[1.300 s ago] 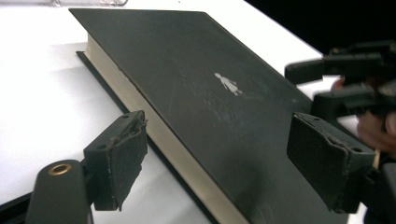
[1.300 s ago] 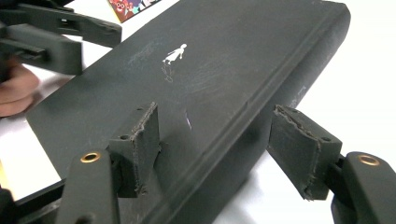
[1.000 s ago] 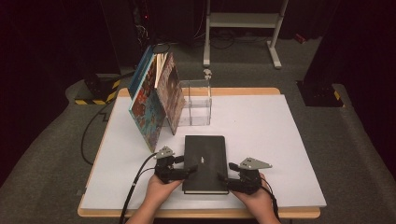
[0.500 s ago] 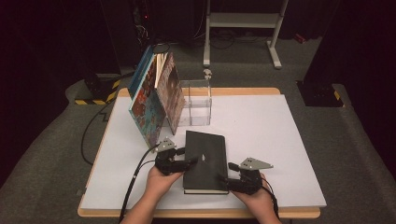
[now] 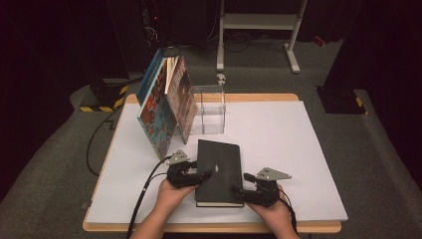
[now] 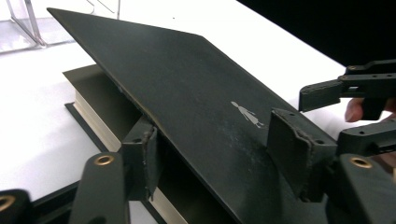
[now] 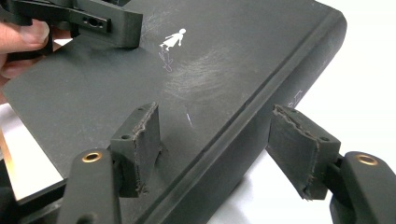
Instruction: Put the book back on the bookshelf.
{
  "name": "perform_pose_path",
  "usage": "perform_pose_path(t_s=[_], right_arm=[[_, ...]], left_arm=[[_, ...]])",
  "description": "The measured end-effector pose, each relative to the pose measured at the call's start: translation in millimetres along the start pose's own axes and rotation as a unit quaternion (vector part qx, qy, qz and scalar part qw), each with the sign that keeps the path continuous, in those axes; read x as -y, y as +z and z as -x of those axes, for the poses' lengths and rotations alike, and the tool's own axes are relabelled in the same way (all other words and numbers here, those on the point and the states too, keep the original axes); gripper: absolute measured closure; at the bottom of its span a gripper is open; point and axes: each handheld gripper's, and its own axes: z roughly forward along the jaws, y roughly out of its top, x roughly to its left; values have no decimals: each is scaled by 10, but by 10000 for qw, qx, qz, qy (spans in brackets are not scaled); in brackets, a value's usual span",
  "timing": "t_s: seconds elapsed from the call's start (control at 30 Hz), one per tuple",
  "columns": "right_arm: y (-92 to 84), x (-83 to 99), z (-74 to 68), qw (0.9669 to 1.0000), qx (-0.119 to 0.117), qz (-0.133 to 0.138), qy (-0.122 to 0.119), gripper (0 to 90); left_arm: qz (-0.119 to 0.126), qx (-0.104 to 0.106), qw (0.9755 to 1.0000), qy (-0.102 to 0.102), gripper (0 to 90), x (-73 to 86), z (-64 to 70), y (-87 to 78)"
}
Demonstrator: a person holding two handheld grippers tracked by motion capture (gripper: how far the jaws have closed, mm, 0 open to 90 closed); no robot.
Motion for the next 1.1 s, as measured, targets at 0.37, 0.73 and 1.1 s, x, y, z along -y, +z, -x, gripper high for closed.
perform_pose_path(t_s=[0.37,0.73,1.1], right_arm=[[82,-166,10,9997,-41,-27,245,322],[153,-225,47,9997,-30,61,250,323],[152,-173,64,9997,-46,12,255,317]], left_arm=[[370,121,9985,386,485,-17,42,-71],[264,169,9990,332,486,-32,35,-128],[135,170,9991,375,512,-49,29,-155]])
